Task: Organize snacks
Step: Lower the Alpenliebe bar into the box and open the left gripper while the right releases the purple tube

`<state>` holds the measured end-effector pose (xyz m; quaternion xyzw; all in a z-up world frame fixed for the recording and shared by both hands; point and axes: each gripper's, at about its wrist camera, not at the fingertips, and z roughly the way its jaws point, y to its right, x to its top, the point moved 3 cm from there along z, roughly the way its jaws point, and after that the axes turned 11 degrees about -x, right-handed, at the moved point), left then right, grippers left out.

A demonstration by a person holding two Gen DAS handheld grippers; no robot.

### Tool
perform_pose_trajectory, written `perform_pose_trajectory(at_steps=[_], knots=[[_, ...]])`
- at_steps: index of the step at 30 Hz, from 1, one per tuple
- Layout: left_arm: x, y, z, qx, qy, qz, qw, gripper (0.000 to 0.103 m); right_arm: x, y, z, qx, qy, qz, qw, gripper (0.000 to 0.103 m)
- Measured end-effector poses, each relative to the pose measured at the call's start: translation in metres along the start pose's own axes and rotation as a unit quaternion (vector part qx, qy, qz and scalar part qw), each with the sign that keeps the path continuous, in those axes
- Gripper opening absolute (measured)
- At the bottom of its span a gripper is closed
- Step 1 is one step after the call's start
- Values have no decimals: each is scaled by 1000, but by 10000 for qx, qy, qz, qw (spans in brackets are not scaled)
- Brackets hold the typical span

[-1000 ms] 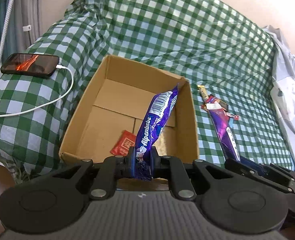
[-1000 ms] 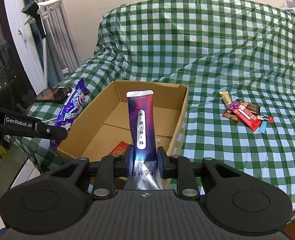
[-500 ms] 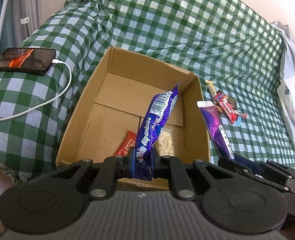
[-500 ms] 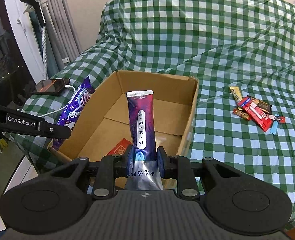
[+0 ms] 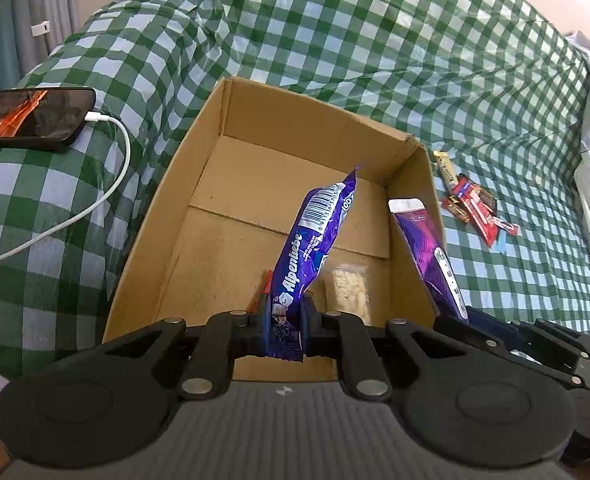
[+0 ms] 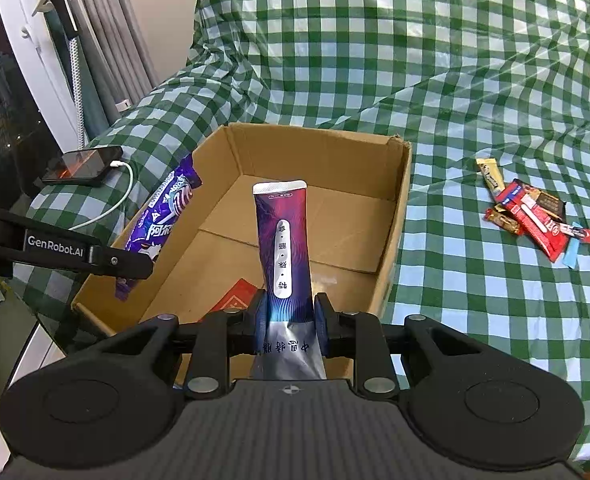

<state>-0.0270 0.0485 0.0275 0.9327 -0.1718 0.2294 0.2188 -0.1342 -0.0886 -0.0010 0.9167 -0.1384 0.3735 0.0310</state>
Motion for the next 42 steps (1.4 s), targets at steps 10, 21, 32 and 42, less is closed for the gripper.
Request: perform_pose_trajectory(at_steps=[10,21,32,42], knots=[[14,-11,24,169,-111,-49,9998,15,7,2,27,39,-142,65,9999,26],[21,-16,50,301,-302,-28,9991,15,11,-1,51,34,-262,91,9996,26],[21,-22,73,507,-594,12,9969,58,14,-5,67,-32,-310,180,9994,30],[6,-26,61,768,-808,-207,9936,103,6,-6,56,-21,-443,229,9988,78]])
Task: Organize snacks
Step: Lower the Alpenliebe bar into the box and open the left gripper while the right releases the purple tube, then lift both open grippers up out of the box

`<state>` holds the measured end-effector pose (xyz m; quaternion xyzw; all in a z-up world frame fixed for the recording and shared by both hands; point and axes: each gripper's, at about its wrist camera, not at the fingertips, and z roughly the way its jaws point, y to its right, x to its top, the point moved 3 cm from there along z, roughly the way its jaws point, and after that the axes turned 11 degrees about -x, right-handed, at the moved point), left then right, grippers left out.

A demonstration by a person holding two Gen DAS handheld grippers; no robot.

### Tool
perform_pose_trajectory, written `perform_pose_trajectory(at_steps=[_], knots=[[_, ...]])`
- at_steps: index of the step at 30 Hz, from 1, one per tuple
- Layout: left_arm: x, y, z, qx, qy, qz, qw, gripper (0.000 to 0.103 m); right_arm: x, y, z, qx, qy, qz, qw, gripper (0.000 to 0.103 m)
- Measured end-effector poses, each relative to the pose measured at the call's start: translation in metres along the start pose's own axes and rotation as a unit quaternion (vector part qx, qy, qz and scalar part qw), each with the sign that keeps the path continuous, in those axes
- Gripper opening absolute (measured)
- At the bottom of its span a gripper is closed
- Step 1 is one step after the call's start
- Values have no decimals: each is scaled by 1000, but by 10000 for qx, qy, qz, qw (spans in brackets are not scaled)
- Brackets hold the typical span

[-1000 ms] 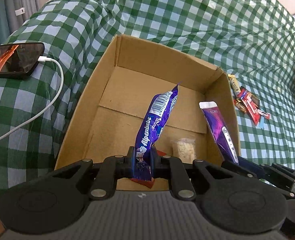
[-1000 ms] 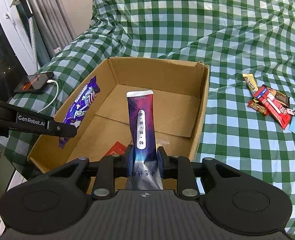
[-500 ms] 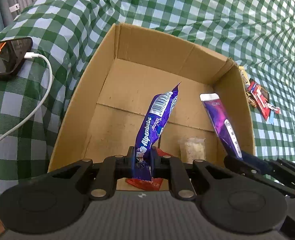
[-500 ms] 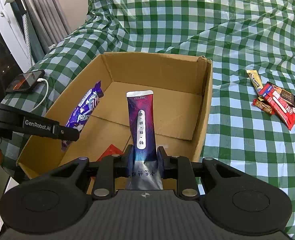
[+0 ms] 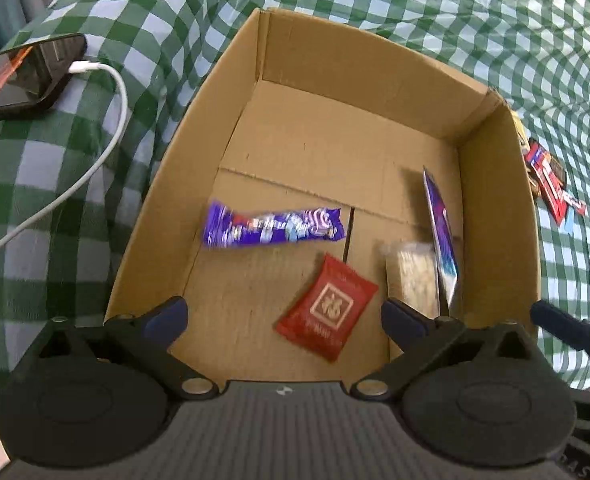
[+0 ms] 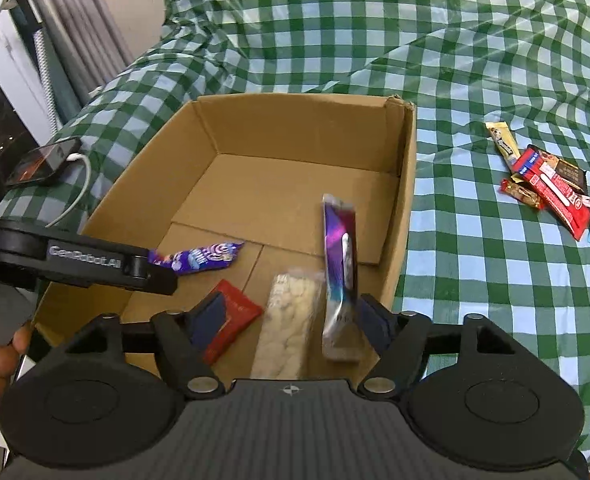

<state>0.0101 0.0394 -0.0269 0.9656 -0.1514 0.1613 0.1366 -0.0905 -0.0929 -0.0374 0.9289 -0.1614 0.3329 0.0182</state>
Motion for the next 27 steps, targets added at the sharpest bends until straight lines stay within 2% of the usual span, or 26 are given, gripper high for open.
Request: perform_pose_trajectory(at_steps=[3,8,19,27], knots=[[-10,7,-15,121,59,148,9998,103,-6,-2,-15,-50,60,-20,10000,85],[-30,14,-44,156,238,198,9994,103,-18,-2,-44,-53,171,23,9998,85],[-78,33,-112,228,816,417,9955,103,-54,-9,-119,-93,758,46,9971,91],[-107,44,-141,239,1080,558,9923,103,-71,-11,-158,-100,1138,-34,9934,94]])
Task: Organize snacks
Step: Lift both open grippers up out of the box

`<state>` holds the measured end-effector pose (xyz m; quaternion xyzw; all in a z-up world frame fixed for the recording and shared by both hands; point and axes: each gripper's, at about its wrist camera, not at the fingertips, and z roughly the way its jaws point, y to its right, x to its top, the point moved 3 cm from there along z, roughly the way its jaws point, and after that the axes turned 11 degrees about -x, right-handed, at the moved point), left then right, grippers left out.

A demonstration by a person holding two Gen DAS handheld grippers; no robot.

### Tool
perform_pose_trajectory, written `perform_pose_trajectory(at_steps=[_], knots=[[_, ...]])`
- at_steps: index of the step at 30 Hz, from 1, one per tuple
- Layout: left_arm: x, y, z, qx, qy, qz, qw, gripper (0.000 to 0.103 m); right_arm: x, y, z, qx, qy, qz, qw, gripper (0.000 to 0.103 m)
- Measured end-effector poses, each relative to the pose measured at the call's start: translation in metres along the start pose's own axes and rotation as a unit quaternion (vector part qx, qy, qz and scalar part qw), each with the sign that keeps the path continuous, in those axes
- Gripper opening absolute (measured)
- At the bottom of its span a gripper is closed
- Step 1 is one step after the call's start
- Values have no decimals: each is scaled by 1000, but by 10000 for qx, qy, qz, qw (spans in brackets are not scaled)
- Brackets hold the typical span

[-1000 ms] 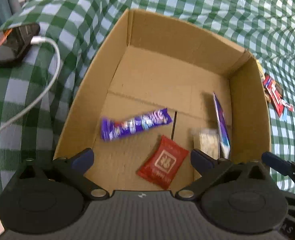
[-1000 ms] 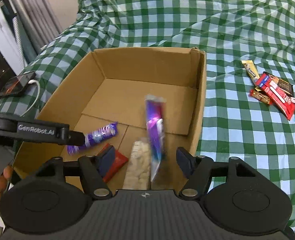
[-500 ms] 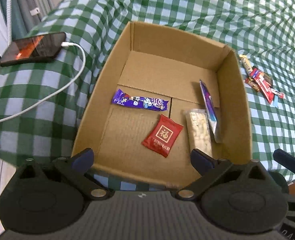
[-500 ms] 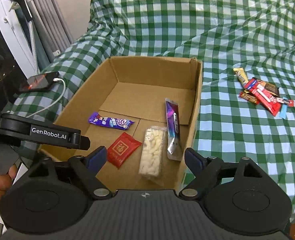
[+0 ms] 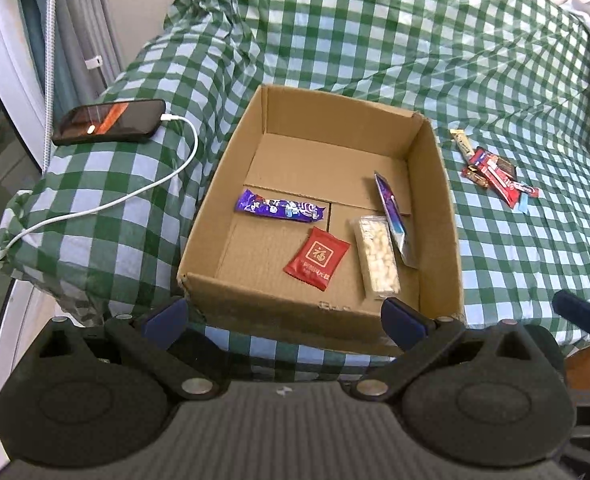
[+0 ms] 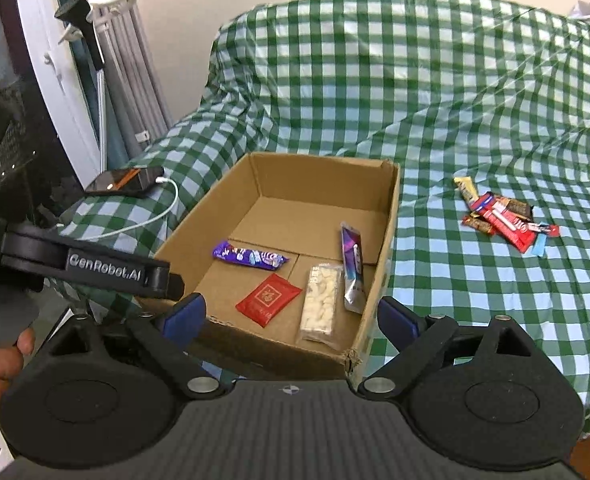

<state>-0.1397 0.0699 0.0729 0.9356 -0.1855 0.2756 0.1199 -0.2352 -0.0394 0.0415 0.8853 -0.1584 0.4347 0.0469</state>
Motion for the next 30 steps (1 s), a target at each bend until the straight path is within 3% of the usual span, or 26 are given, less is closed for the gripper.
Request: perform_pose_trajectory(at_steps=[15,30], knots=[[-26,16,-35,0,256,240,9994,103,-12,5,-49,-63,482,66,9988,96],[-28,16,-35,5,197,276,9994,103,-15,6,-57,-49,531,68,9986,97]])
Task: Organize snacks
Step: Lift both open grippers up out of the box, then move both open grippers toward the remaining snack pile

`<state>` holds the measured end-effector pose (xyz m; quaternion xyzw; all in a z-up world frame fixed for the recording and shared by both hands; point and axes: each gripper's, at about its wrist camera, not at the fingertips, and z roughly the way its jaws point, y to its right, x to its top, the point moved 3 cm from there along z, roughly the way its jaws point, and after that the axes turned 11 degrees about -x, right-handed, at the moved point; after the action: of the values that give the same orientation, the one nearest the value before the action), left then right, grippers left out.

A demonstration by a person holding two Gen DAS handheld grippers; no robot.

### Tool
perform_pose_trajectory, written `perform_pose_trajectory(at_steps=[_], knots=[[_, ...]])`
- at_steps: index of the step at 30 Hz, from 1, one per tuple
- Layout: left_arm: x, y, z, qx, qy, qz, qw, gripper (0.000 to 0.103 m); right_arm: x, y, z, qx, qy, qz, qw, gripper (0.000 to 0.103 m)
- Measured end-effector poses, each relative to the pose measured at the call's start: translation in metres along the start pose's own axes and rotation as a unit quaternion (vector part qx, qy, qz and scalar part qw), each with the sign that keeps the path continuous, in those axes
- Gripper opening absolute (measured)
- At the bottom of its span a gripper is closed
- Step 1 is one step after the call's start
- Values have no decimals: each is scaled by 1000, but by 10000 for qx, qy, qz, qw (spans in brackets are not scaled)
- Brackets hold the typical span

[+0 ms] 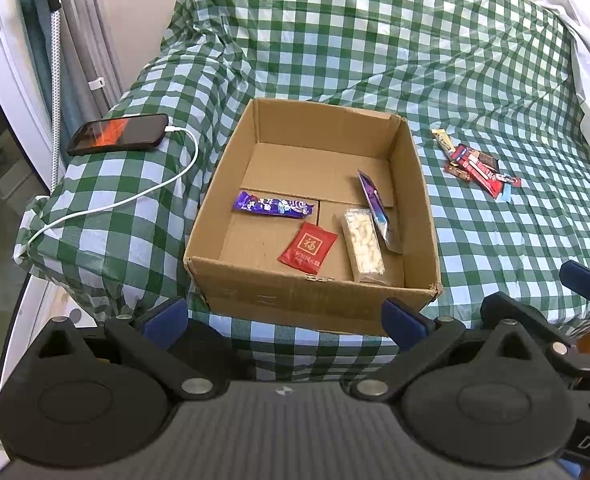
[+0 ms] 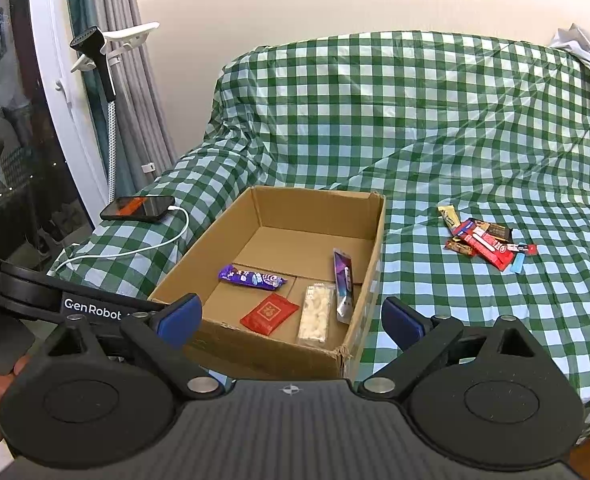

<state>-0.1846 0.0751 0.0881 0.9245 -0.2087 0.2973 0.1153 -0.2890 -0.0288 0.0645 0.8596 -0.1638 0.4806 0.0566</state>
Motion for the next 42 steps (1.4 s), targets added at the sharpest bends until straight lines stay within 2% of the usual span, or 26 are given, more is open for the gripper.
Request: perform_pose_trajectory(at_steps=[27,36,42], knots=[[23,19,51,211,-565,146,9981,103,-8,30,44,96,-545,316,9980,97],[42,41,77,164,-769,195,9967,103,-4,63,64,-44,-673,654,9956,97],[64,73,96,97,-774,467,9959,103,-1,103,78,-333,-661,944,9928,97]])
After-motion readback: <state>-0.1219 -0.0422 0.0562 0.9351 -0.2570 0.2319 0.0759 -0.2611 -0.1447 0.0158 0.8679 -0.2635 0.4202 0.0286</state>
